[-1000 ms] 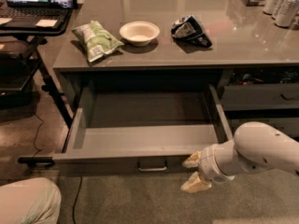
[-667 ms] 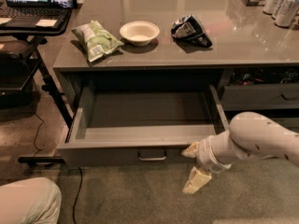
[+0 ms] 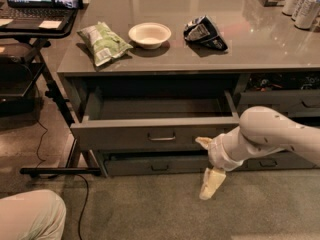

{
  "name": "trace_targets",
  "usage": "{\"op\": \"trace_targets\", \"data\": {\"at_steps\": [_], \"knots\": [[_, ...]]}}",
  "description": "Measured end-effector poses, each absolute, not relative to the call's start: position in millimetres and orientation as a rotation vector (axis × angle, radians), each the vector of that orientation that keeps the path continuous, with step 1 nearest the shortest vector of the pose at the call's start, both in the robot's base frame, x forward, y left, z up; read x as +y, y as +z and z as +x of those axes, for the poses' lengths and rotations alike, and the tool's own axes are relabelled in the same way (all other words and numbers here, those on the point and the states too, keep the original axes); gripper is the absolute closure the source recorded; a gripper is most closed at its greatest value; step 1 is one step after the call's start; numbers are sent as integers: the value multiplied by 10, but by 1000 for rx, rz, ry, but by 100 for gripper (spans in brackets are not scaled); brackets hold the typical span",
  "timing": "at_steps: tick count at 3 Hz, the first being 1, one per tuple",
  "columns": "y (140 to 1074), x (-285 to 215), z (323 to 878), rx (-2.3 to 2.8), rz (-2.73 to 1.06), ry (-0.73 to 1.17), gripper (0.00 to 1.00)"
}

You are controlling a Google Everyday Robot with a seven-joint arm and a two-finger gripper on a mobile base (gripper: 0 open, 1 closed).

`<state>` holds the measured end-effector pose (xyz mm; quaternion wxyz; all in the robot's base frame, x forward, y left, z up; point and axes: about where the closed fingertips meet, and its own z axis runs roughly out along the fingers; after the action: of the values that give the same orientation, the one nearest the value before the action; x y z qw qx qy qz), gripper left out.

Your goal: Close top drawer

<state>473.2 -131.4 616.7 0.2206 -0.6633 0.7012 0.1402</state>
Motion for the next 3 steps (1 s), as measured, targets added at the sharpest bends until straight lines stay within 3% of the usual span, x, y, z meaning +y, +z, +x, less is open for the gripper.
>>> {"op": "trace_targets", "data": {"at_steps": [2, 3], "knots": [[6117, -1388, 5082, 1947, -1868, 368, 0], [6117, -1388, 5082, 1947, -1868, 368, 19]]}}
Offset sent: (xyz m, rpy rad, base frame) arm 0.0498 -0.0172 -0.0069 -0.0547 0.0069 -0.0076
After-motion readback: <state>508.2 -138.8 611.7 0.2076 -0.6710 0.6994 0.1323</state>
